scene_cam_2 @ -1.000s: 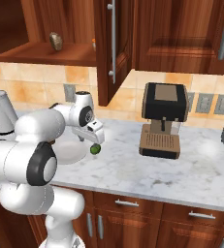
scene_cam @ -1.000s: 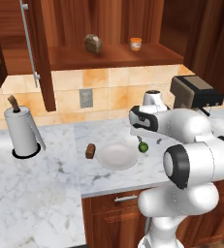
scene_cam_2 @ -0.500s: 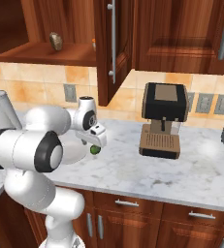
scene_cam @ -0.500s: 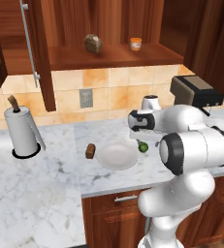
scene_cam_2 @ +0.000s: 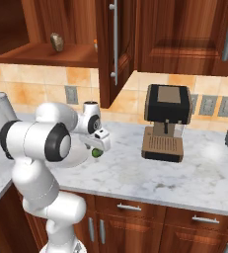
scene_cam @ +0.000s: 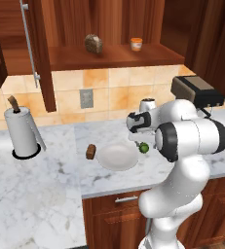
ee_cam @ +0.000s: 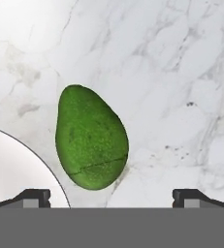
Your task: Pick the avocado and bread from the counter and place them on the plate. Then pick the jam from the cabinet and place it next to the plate. Lastly close the cabinet door.
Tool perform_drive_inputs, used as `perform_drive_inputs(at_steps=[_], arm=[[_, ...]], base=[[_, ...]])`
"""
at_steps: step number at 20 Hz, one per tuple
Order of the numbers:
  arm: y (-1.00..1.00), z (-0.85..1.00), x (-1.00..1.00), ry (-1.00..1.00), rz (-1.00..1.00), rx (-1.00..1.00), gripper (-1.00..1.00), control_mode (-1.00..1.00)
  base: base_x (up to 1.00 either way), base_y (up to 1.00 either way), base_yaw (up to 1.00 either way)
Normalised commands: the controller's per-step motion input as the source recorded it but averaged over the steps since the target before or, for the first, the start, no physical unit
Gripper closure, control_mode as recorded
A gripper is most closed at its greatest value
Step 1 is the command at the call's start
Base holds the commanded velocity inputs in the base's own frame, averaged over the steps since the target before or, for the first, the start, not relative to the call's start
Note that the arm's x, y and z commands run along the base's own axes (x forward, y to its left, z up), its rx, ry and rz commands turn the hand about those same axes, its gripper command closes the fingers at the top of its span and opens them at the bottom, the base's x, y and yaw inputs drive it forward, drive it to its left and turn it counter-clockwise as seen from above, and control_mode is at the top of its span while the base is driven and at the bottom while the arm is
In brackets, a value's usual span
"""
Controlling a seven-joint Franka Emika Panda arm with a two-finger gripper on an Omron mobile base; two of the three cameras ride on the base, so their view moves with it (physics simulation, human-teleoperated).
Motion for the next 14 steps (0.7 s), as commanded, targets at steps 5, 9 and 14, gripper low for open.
perform_drive_inputs(at_steps=[5,9,14], arm=[[0.00,-0.14,0.29,0.00,0.00,0.00,-1.00,-1.00],[0.00,-0.13,0.30,0.00,0.00,0.00,-1.00,-1.00],[-0.01,-0.19,0.16,0.00,0.00,0.00,-1.00,-1.00]], base=[[0.00,0.00,0.00],[0.00,0.00,0.00],[0.00,0.00,0.00]])
